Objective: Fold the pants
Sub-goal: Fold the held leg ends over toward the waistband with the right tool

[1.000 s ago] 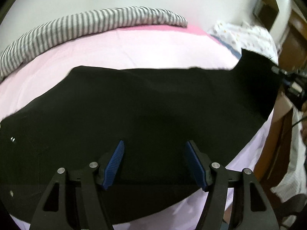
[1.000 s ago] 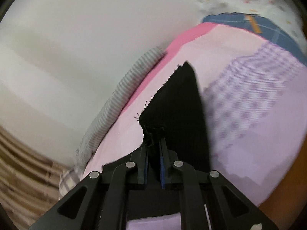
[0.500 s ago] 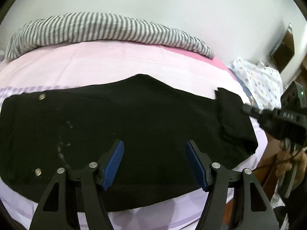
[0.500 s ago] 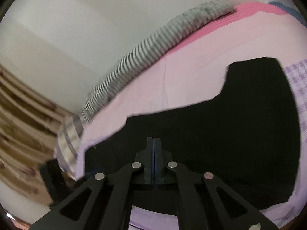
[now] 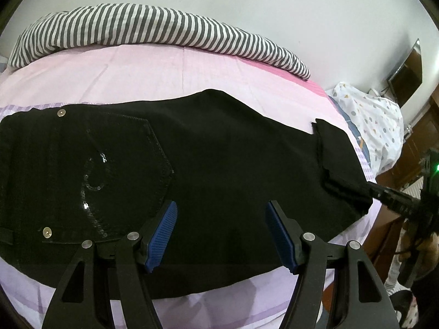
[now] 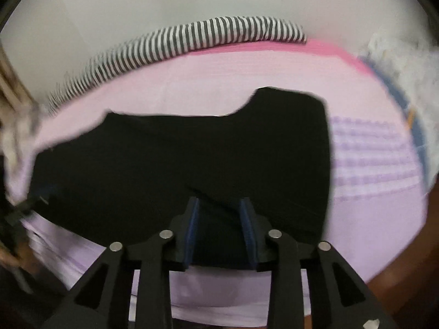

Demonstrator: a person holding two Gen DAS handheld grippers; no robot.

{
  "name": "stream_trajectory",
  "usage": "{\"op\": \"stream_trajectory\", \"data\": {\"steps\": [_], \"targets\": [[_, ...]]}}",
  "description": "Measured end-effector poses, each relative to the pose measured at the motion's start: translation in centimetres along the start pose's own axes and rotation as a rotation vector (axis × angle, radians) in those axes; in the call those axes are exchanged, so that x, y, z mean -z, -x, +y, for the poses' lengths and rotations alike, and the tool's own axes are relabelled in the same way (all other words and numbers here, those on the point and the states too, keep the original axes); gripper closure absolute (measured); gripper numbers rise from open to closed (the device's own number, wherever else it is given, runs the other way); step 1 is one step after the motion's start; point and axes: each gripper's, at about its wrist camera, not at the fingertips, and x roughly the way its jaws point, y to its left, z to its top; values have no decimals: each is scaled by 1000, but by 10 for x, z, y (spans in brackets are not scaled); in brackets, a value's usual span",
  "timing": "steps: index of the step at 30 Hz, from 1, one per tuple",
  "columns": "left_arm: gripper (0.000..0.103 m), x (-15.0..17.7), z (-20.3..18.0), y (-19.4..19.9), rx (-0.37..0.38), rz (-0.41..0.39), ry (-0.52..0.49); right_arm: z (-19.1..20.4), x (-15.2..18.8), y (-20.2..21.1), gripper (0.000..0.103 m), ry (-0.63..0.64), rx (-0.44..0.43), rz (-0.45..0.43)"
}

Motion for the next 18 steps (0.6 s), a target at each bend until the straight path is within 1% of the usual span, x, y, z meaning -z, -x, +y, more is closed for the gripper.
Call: {"op": "stream_trajectory", "data": {"steps": [1,3,5,6,8,12,14,15,16,17,18], "targets": [[35,0,0,0,0,0,0,8,2,-1,72,84,73,-5],[35,0,0,-2,-4,3,0,28,5,-7,62,230,152,3],[35,-1,0,-1,-4,2,2,48,13,-17,62,346,202,12],[35,-1,0,0,-4,0,3,52,14,-20,66,369,212,16],[35,-1,2,2,-7,-4,6,65,17,-30,66,437,262,10],[35,0,7,2,-20,-1,16,77,16,-44,66,488,291,-5],[35,0,7,2,-24,-2,18,78,9,-53,68,472,305,-14],[35,-1,8,3,-25,-2,20,75,5,-57,72,452,304,-16],[35,-1,8,3,-27,-2,21,73,2,-60,74,436,292,-18],[35,-1,9,4,-28,-4,25,71,-1,-59,79,416,282,-26],[35,-1,10,4,-29,-6,26,68,-4,-60,87,398,272,-30]]}}
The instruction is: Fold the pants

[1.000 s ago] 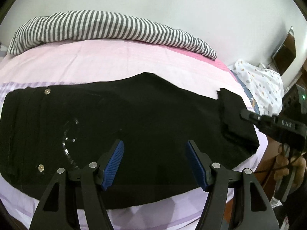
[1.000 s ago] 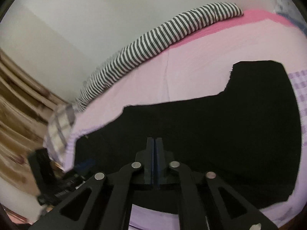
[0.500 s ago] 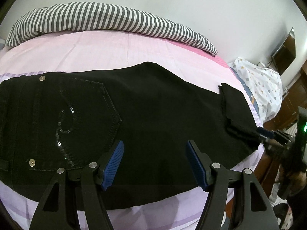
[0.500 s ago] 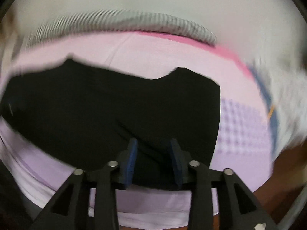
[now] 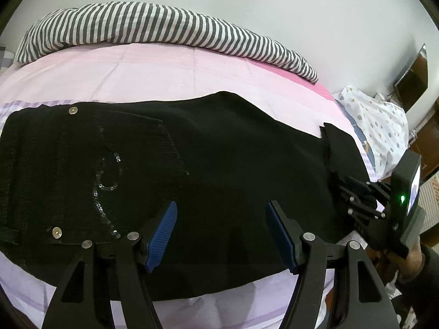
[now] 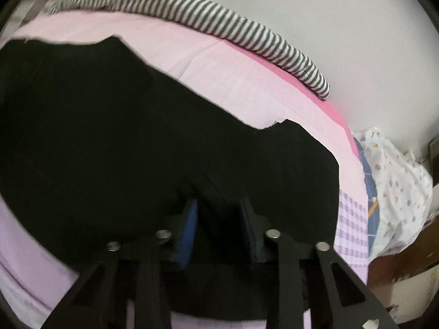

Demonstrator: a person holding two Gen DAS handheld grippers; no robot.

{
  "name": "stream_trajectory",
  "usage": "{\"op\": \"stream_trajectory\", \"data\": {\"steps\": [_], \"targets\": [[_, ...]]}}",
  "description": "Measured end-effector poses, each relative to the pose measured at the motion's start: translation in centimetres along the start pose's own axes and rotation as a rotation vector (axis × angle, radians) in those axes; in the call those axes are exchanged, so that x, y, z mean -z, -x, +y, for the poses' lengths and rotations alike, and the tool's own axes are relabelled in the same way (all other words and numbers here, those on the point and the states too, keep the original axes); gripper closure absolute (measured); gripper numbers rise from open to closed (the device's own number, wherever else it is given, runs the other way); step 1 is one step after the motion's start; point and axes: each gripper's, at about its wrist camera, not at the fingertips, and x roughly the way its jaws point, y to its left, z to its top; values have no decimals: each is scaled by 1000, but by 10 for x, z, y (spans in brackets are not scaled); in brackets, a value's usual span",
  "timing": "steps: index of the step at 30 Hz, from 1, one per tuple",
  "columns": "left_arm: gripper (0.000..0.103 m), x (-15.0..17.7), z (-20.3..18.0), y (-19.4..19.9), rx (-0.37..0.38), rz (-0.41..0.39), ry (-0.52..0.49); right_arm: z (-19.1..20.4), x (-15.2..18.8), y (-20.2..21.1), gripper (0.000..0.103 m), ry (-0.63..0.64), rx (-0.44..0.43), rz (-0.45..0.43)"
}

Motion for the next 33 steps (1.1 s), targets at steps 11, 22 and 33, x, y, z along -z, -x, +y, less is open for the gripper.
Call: {"op": "stream_trajectory", "data": {"steps": [11,22,33], "targets": [[35,-4,12,7,-10,-14,38,-94,2,9,93,-622,-452,7],[35,-5,30,24,-13,-50,90,-39,-33,51,93,-542,-713,-55],[35,-3,33,28,-8,-48,92,41,-18,24,92,-296,-714,106]]}}
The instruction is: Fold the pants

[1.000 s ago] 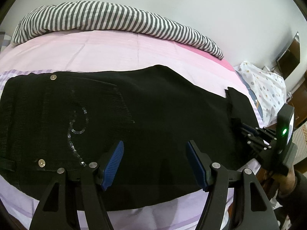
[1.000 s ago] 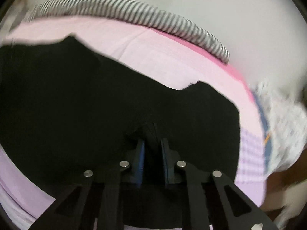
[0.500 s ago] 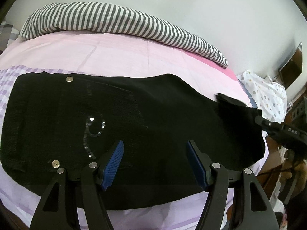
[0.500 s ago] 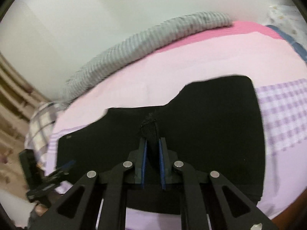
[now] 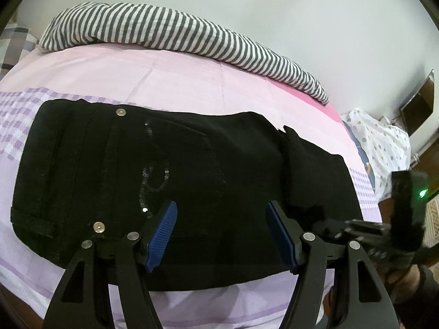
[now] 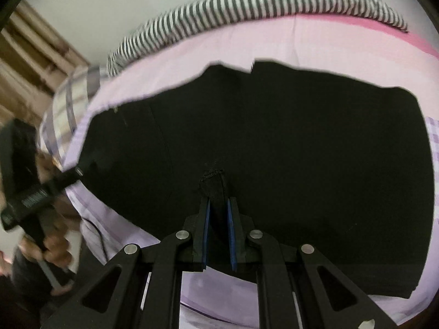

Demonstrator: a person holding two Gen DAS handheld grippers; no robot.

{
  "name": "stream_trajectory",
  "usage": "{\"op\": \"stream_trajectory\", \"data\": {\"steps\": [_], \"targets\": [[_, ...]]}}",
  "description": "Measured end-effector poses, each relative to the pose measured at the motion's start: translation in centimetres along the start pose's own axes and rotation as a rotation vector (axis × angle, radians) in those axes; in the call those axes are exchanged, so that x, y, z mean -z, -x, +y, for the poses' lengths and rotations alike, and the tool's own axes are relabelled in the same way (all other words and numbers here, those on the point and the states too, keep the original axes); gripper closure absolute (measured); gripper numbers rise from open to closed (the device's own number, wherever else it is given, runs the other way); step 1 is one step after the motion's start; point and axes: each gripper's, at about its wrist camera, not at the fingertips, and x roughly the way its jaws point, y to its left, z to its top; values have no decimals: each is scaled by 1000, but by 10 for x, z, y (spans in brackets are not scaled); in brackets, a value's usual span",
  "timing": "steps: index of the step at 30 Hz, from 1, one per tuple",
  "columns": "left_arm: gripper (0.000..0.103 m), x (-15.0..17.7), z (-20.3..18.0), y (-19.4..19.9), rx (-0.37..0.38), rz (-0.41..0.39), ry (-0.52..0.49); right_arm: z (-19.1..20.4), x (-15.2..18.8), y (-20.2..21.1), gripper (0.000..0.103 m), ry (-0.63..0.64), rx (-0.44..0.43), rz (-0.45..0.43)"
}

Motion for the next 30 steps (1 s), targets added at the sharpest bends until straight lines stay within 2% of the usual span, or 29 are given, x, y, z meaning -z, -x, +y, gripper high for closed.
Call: {"op": "stream_trajectory", "data": {"steps": [7,9,11,13,14,18,21,25,30], "targets": [[35,-5,-15,-6,25,17,-33,9,9,-7,85,76,22,28],[35,-6,-20,-9,48,32,-37,10,10,-3,71,79,-2,29],[35,-7,-25,-12,88,55,-38,10,12,7,66,81,-21,9],[35,-6,-29,-15,133,88,-37,13,15,20,61,98,-3,-22],[35,-5,-30,-17,150,101,-33,11,17,28,55,96,-8,-39],[35,-2,-34,-32,227,189,16,-13,21,60,45,27,62,-148],[35,-3,-43,-44,277,243,39,-37,21,72,44,-70,83,-215],[35,-7,-53,-60,295,280,56,-69,25,74,44,-212,79,-275],[35,-13,-65,-84,262,304,49,-94,30,71,44,-298,66,-285]]}}
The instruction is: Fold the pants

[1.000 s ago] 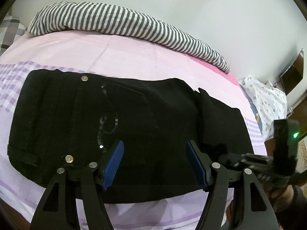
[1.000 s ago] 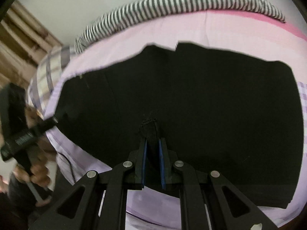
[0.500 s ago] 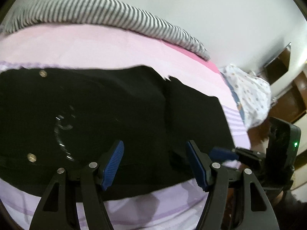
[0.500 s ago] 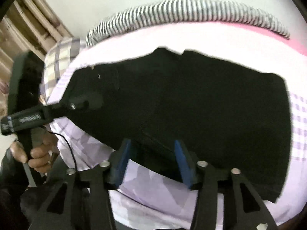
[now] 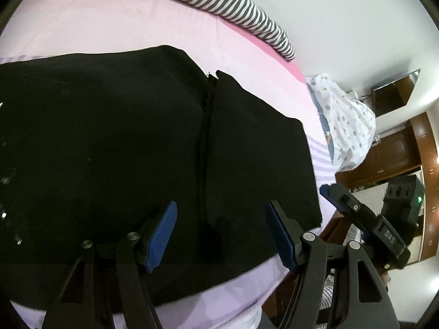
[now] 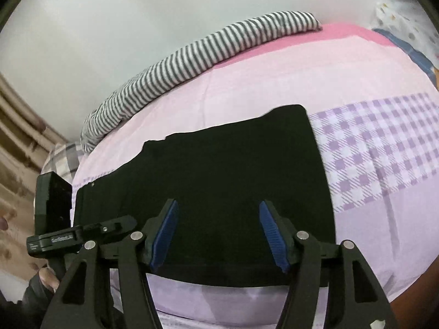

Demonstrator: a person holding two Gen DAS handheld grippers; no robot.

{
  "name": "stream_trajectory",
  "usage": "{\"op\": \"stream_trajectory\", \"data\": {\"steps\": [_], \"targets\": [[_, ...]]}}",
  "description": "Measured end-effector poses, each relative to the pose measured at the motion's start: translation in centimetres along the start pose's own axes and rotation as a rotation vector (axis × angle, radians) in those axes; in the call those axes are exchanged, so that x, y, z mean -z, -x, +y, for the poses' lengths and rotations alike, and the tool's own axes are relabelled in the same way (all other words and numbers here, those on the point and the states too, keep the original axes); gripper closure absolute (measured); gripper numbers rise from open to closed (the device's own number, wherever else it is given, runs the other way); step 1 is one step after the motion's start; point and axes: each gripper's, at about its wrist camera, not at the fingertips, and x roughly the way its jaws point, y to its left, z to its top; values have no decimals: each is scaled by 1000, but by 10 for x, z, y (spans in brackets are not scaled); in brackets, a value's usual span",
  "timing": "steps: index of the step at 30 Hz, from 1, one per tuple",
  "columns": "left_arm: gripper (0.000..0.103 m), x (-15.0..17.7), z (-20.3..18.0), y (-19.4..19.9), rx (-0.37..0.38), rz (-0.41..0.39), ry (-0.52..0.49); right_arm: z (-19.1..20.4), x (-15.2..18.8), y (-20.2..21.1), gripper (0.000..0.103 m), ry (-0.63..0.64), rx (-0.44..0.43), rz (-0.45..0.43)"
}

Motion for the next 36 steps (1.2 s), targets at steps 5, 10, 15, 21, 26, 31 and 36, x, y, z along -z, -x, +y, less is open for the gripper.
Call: {"op": "stream_trajectory", "data": {"steps": [5,10,15,21,26,31,36], "targets": [[35,-11,-8,-18,-24,6,-36,-10,-1,-5,44,-37,2,4],[36,-22,-15,-27,-38,-9,-72,-17,-4,-6,44,-52,4,8],[48,-19,-18,-27,-68,-32,-108,-23,-6,-7,44,-67,11,3],[97,-14,-16,-28,-96,-45,-88,-33,-7,-11,44,-87,65,12],[99,-4,-31,-22,-132,-89,-96,-28,-3,-14,44,-41,120,26],[99,3,-31,-12,-119,-109,-66,-22,3,-25,45,8,170,80],[98,5,-25,-23,-131,-81,-49,-5,16,-42,41,167,280,139]]}}
